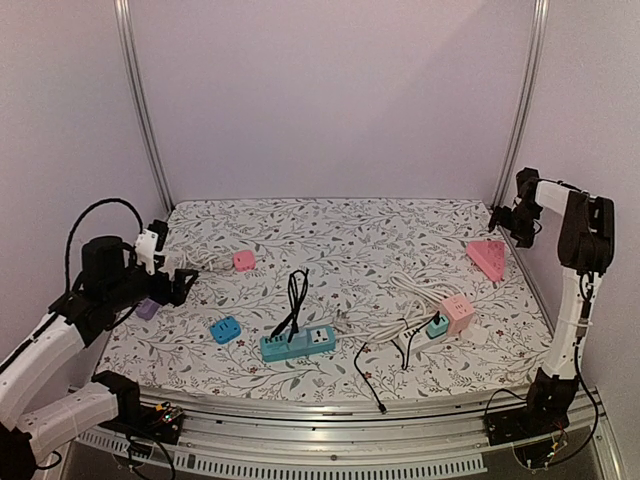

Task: Insert the plug
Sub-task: Move the socket to the center of the board.

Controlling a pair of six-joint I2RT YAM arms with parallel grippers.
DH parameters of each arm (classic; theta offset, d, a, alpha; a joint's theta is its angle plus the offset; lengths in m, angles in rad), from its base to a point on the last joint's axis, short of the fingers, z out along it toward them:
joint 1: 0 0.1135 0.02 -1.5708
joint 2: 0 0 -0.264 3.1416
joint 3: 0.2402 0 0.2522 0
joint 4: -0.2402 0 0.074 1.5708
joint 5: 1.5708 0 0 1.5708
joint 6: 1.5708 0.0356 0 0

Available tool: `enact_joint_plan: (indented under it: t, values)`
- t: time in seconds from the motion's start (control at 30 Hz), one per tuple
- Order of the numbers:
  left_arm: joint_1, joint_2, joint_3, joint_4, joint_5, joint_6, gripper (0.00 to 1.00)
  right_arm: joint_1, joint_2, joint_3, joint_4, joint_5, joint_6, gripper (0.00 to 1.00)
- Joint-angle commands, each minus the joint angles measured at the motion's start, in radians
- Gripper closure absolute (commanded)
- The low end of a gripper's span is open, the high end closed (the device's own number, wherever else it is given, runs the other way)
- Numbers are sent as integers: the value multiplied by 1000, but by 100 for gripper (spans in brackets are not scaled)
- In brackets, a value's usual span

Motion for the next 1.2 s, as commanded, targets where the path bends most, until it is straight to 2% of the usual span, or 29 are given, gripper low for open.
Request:
enact_joint_plan:
  t: [0.0, 0.13, 0.2, 0.3, 0.47, 0.6, 0.77, 0.87, 0.97, 1.07, 1.17]
  values:
    - [17, -3, -17, 13, 35, -11, 3, 11, 117, 52, -27, -149, 87, 8]
    - [18, -15, -31, 32, 44, -15, 2, 31, 150, 5, 23, -238, 170, 18]
    - [18, -20, -38, 41, 50, -17, 2, 69, 141, -32, 52, -250, 181, 20]
    - [20, -24, -44, 57, 51, -10, 2, 150, 89, -115, 107, -255, 188, 20]
    - [21, -29, -48, 85, 60, 4, 2, 338, -38, -309, 329, -233, 300, 20]
    - [21, -35, -59, 92, 66, 0, 2, 478, -42, -302, 372, -231, 353, 20]
    - [21, -48, -69, 86, 67, -5, 2, 573, -9, -183, 299, -226, 315, 19]
    - [21, -54, -73, 94, 80, -4, 2, 589, -14, -82, 154, -128, 225, 14]
    - [21, -54, -69, 92, 120, 0, 3, 596, -59, -53, 51, -10, 140, 12]
    - [-1, -41, -51, 54, 296, 118, 11, 607, -149, -76, -15, 110, 67, 9]
    - [-112, 10, 14, -81, 401, 305, 14, 607, -220, -140, -67, 137, 27, 1]
